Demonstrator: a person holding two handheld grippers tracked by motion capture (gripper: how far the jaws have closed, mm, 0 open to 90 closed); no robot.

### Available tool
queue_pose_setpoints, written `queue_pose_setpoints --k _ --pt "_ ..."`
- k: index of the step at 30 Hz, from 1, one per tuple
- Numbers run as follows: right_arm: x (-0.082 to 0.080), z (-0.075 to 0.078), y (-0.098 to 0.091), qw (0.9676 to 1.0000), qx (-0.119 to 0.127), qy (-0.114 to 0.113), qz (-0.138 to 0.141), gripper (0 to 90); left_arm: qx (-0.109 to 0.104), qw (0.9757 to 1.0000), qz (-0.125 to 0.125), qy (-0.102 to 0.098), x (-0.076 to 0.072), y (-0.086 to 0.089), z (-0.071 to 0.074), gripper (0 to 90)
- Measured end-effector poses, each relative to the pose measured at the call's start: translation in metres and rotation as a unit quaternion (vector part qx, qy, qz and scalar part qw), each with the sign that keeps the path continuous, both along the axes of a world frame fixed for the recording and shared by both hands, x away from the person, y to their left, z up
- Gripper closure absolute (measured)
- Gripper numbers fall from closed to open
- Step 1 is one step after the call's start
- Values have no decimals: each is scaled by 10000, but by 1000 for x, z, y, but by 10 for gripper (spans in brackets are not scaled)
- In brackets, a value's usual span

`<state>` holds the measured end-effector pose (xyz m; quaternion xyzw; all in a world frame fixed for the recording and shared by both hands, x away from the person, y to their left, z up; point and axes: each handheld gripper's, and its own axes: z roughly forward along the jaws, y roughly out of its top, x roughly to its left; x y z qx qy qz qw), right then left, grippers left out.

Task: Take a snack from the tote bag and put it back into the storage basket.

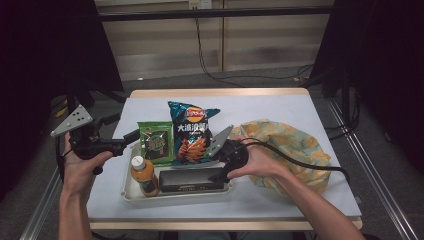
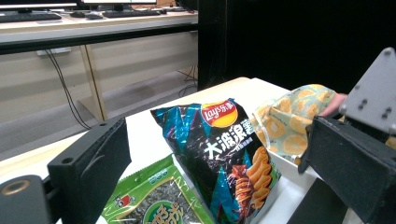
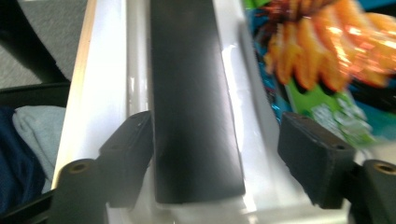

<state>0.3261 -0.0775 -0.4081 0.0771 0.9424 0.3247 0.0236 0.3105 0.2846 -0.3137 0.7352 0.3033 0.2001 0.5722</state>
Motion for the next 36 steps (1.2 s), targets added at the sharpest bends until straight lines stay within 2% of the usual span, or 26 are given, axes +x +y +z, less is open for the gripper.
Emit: queue_pose_setpoints --k 2,3,7,9,10,13,14,16,17,18,19,20,21,26,27,28,31,32,33,35,36 --pt "-2 3 -12 9995 188 -126 -214 263 9 10000 18 13 0 0 -1 60" --pt "-2 5 -18 9990 301 -118 -297 264 4 10000 18 16 0 0 -2 60" --pt "-5 10 -46 9942 709 -317 -746 238 43 10000 34 75 1 -2 -4 59" --pt "-7 11 -60 9897 901 -388 -1045 230 102 9999 15 87 1 -3 -5 58" --pt "-8 12 -67 9867 1010 -482 -1178 223 134 9998 50 102 0 -4 -5 55" --pt "-14 16 -89 9766 1411 -561 -1525 203 94 9998 116 97 -1 -4 -6 49" --pt "-16 18 -96 9731 1491 -620 -1645 189 112 9997 185 103 -2 -4 -6 49" --pt "-20 20 -108 9682 1571 -731 -1802 191 99 9997 181 135 -3 -3 -9 47" --pt "-22 21 -113 9643 1648 -781 -1920 189 105 9995 247 147 -5 -1 -10 45" --pt "-24 23 -119 9630 1708 -744 -1949 192 133 9994 291 159 -5 0 -11 45" --pt "-26 24 -124 9600 1737 -790 -2050 184 118 9993 296 179 -6 1 -13 44" --pt "-28 25 -129 9561 1790 -876 -2150 175 139 9992 325 166 -7 1 -15 39" --pt "-30 27 -134 9537 1835 -878 -2214 177 139 9991 359 182 -7 1 -17 37" --pt "-45 31 -163 9325 2225 -1057 -2640 172 156 9991 348 203 -12 6 -29 30" --pt "-48 31 -168 9295 2250 -1089 -2713 172 103 9992 334 212 -14 7 -31 29" --pt "-51 31 -174 9255 2281 -1111 -2811 170 140 9987 445 205 -15 8 -33 29" --pt "-60 28 -187 9162 2281 -1221 -3061 161 114 9985 492 213 -18 13 -39 29" --pt "-64 28 -191 9120 2284 -1293 -3152 158 151 9983 509 226 -19 15 -40 29" --pt "-68 28 -196 9060 2312 -1418 -3250 151 138 9980 557 263 -19 16 -41 29" --pt "-75 28 -204 8979 2393 -1474 -3387 150 10 9975 670 222 -21 20 -41 29" --pt "-79 28 -208 8923 2417 -1525 -3494 148 -2 9974 697 204 -23 22 -42 29"
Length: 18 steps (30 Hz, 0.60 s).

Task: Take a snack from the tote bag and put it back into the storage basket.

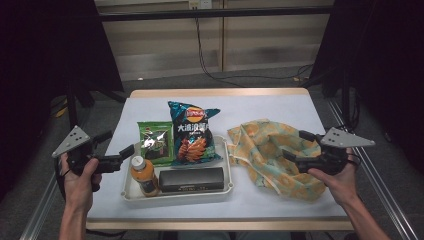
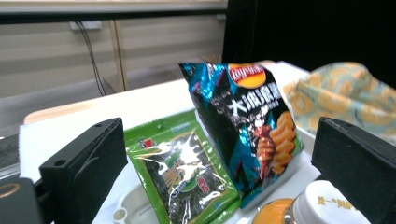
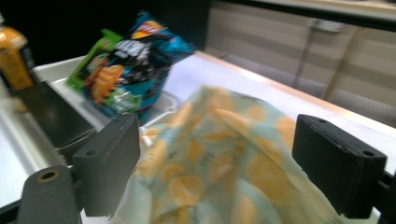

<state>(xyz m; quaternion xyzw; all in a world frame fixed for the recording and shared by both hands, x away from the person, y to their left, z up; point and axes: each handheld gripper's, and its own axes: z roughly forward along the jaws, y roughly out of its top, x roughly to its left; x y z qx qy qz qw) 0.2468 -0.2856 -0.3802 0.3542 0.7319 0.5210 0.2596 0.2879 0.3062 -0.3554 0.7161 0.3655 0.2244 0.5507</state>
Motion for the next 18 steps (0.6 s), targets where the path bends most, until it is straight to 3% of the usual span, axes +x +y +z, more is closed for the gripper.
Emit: queue_pose_setpoints --k 4,8,11,14,18 --pt "-15 -3 -16 9995 189 -42 -264 148 5 9999 126 18 -3 5 -6 29" --pt "-30 -9 -31 9984 214 1 -530 148 4 9998 219 37 -5 9 -12 28" --pt "-42 -12 -47 9953 415 -44 -874 135 -9 9995 301 43 -5 11 -14 26" --pt "-45 -16 -58 9919 551 -12 -1146 126 -2 9995 313 48 -6 12 -15 26" --pt "-45 -22 -72 9901 691 87 -1221 122 -85 9994 328 37 -5 15 -17 26"
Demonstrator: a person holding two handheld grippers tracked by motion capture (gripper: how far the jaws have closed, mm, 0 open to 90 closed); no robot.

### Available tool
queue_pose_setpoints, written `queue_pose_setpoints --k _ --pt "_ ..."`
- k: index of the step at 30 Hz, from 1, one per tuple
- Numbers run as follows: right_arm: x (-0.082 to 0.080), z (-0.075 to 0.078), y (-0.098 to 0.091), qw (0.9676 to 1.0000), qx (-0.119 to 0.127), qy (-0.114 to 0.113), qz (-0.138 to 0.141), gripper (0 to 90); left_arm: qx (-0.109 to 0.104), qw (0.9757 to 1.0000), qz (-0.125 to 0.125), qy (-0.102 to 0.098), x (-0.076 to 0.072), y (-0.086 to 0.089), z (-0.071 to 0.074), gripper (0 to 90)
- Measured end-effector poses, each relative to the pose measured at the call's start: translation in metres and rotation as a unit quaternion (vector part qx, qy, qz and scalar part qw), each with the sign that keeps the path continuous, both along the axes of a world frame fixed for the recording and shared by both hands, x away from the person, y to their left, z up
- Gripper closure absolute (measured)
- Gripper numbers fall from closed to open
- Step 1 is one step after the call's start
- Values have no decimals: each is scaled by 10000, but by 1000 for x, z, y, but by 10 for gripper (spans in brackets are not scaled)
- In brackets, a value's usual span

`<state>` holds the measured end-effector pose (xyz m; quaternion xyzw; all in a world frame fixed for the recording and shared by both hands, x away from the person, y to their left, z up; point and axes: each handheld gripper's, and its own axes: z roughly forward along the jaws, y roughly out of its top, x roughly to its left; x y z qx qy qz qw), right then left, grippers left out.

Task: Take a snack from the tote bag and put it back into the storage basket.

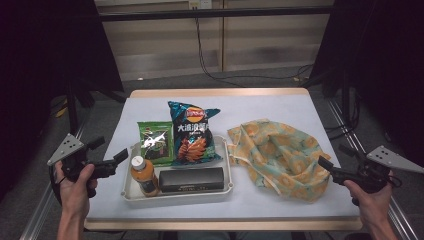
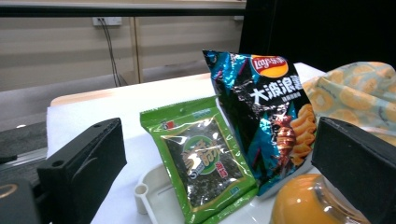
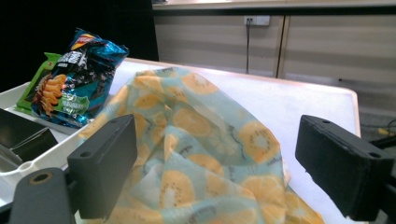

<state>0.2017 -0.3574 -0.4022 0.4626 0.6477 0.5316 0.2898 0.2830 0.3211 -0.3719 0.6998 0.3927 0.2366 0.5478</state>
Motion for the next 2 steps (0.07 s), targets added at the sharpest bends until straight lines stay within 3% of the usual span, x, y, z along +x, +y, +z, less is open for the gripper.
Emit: queue_pose_setpoints --k 2 --pt "0 1 -3 10000 1 -53 -78 115 24 10000 9 25 1 0 -1 27"
